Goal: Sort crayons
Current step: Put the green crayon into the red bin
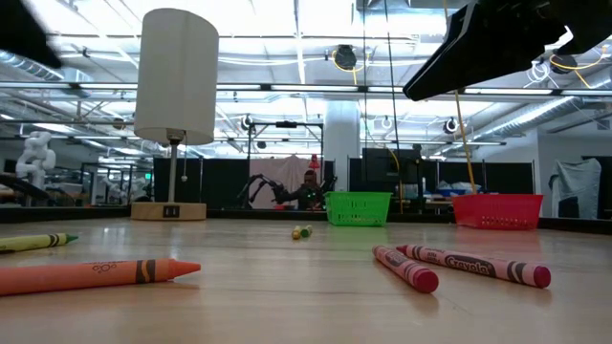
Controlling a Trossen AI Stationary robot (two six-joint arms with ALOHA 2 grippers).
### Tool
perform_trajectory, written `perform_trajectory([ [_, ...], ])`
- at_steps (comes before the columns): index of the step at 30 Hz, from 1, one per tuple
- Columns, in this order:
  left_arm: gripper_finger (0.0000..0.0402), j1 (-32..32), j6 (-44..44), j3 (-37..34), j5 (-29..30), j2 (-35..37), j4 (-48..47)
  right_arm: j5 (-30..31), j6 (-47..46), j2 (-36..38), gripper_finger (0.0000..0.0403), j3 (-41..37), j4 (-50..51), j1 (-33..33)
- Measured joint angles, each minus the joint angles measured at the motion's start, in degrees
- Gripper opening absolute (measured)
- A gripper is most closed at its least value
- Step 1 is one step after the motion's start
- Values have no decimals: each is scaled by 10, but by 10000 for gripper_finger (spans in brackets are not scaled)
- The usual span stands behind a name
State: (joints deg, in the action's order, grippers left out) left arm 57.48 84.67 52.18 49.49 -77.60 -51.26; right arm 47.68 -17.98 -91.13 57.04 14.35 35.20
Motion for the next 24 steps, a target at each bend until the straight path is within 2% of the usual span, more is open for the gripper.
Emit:
perform_trajectory([
  [5, 171, -33, -13, 0, 76, -11, 14, 0, 0, 0, 144, 0, 0, 0],
  [11, 171, -79, -62, -1, 76, -58, 80, 0, 0, 0, 144, 0, 0, 0],
  [17, 171, -116, -104, -1, 27, -110, 127, 0, 0, 0, 144, 0, 0, 0],
  [24, 171, -162, -101, -1, -148, -135, 191, 0, 0, 0, 144, 0, 0, -2],
])
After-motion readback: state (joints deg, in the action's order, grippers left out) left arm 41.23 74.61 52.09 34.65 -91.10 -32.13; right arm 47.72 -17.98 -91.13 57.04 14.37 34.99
